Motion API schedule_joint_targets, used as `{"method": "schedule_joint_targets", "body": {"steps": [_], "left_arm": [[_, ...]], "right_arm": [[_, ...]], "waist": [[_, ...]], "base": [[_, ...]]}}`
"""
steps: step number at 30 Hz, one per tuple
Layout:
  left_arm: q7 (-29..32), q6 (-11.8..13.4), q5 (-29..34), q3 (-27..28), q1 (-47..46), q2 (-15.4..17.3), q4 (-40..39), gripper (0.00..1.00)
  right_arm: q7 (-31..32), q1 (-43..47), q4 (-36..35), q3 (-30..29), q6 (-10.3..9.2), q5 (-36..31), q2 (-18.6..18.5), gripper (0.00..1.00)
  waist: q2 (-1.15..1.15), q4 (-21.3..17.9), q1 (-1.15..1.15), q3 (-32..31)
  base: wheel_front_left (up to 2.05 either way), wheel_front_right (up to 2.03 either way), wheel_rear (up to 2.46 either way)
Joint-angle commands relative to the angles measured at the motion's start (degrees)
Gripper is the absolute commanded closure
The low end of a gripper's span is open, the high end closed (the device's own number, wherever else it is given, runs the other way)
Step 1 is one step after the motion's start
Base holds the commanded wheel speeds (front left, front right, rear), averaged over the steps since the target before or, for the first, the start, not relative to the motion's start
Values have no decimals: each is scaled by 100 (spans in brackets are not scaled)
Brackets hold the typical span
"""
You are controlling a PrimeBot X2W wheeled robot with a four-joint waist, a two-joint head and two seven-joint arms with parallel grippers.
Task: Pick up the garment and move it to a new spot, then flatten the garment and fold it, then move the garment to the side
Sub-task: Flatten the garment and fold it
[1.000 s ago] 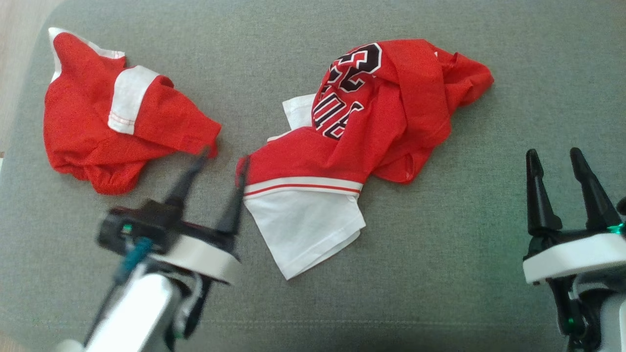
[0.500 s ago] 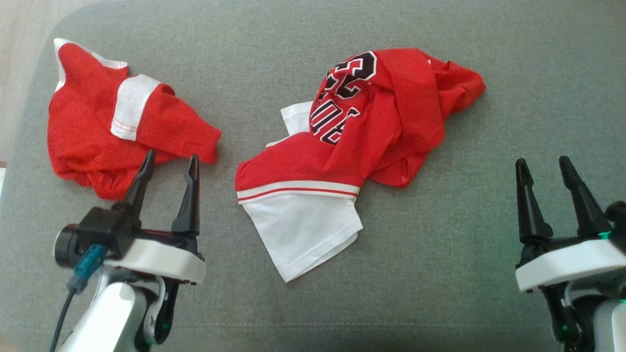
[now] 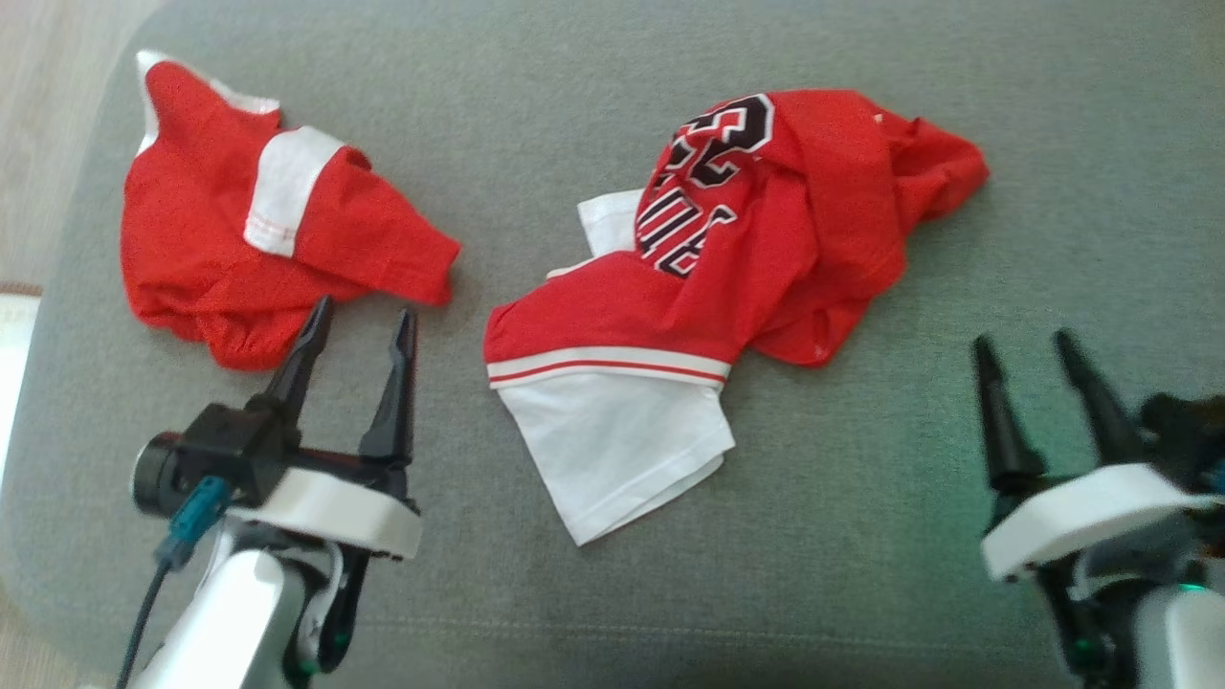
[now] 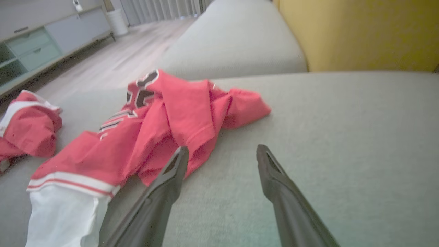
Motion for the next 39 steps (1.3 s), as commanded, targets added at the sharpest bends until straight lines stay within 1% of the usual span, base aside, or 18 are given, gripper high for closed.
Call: {"method": "schedule_joint_targets", "body": {"steps": [1,4,8,13,16,17,18,22,27,30,33,39], "left_arm": [[-70,-49,64,216,-356,48,-131,0],[-70,-102,133,166,-489,-69,-119,0],[-70,-201,200,151,-635,-226,-85,0],[-70,-326,294,197,-725,-384,-27,0],[-70,-396,343,248,-741,-467,11,0],[-70,-416,362,270,-740,-488,21,0],[-70,-434,379,295,-736,-506,29,0],[-70,-493,461,402,-700,-561,49,0],[-70,-537,543,503,-661,-609,68,0],[-70,-566,591,590,-620,-625,72,0],[-70,-575,637,675,-577,-637,67,0],[-70,-624,715,782,-507,-659,46,0]], "right_arm": [[139,-252,-63,249,-4,43,-32,0],[436,-499,350,484,-4,163,-45,0],[554,-975,881,632,-4,266,-66,0],[459,-1537,1568,566,-4,286,-112,0],[282,-1759,1848,541,-4,325,-124,0],[189,-1813,1887,545,-4,330,-127,39],[101,-1850,1910,534,-4,333,-128,100],[-167,-1874,1841,587,-4,392,-158,100],[-378,-1779,1493,597,-4,520,-242,100],[-346,-1644,1009,478,-4,554,-367,100],[-44,-1513,465,251,-4,410,-634,100],[812,-1194,-597,-304,-4,410,-996,100]], "waist": [[0,105,0,94],[0,237,0,222],[0,378,0,395],[0,490,0,545],[0,529,0,582],[0,533,0,590],[0,531,0,596],[0,496,0,604],[0,443,0,575],[0,372,0,540],[0,277,0,509],[0,126,0,456]], "base": [[0,0,0],[0,0,0],[0,0,0],[0,0,0],[0,0,0],[0,0,0],[0,0,0],[0,0,0],[0,0,0],[0,0,0],[0,0,0],[0,0,0]]}}
